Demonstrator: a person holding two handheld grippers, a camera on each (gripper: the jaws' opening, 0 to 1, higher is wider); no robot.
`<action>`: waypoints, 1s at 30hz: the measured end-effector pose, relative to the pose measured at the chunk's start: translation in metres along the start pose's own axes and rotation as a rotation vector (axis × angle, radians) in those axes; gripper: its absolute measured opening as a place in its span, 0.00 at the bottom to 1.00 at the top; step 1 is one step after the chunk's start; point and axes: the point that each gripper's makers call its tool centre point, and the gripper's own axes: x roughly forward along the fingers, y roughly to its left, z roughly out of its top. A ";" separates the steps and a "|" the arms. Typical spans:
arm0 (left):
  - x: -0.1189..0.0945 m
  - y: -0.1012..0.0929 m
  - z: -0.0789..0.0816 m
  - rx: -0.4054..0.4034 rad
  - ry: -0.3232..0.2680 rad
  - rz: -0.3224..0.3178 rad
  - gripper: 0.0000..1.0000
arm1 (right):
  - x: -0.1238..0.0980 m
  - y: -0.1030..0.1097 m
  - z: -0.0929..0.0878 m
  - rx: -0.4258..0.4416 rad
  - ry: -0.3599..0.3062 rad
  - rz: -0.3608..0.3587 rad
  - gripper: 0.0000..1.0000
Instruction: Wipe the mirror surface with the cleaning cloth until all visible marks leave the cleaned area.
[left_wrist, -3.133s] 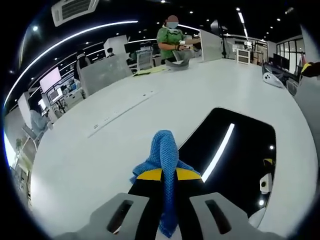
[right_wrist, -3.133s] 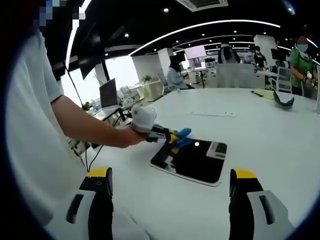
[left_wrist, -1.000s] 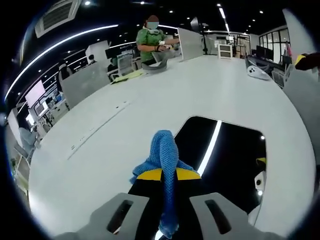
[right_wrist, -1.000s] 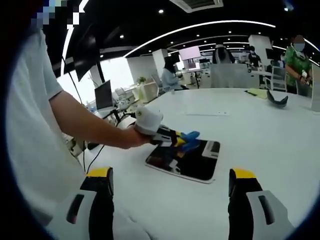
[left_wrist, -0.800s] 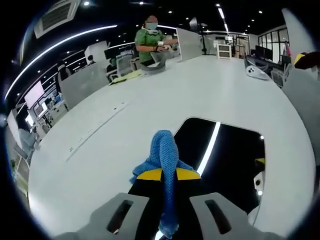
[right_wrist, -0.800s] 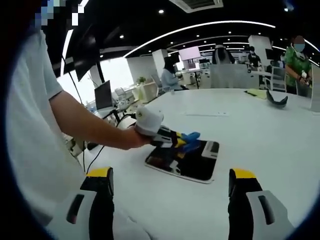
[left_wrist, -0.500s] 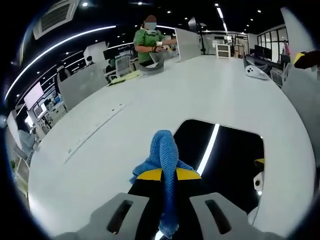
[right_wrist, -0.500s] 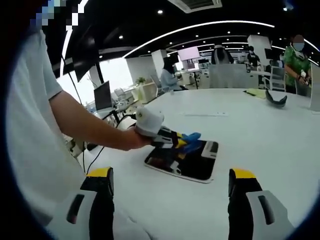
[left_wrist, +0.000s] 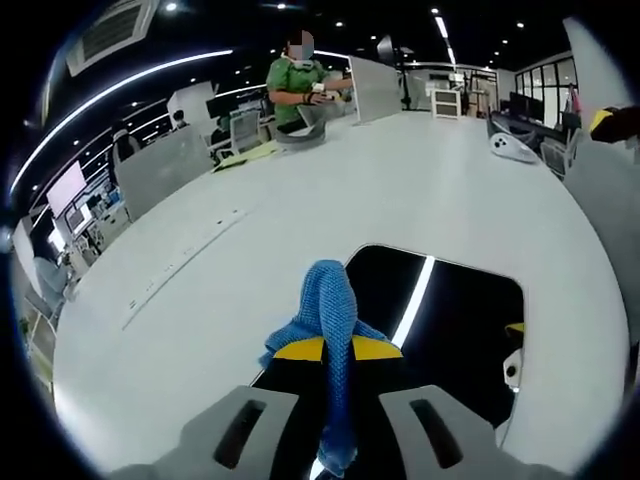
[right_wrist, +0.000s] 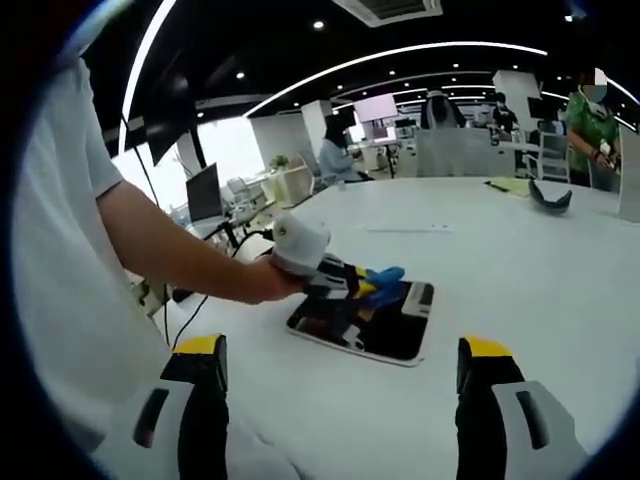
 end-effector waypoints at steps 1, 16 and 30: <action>0.001 -0.001 0.000 0.002 -0.001 -0.001 0.05 | -0.001 0.000 0.000 -0.002 0.001 -0.001 0.95; 0.007 -0.012 0.007 -0.006 0.002 -0.019 0.05 | -0.001 0.003 0.003 -0.006 -0.008 0.002 0.95; 0.015 -0.024 0.015 -0.005 0.010 -0.042 0.05 | -0.003 0.001 0.004 -0.006 -0.018 0.003 0.93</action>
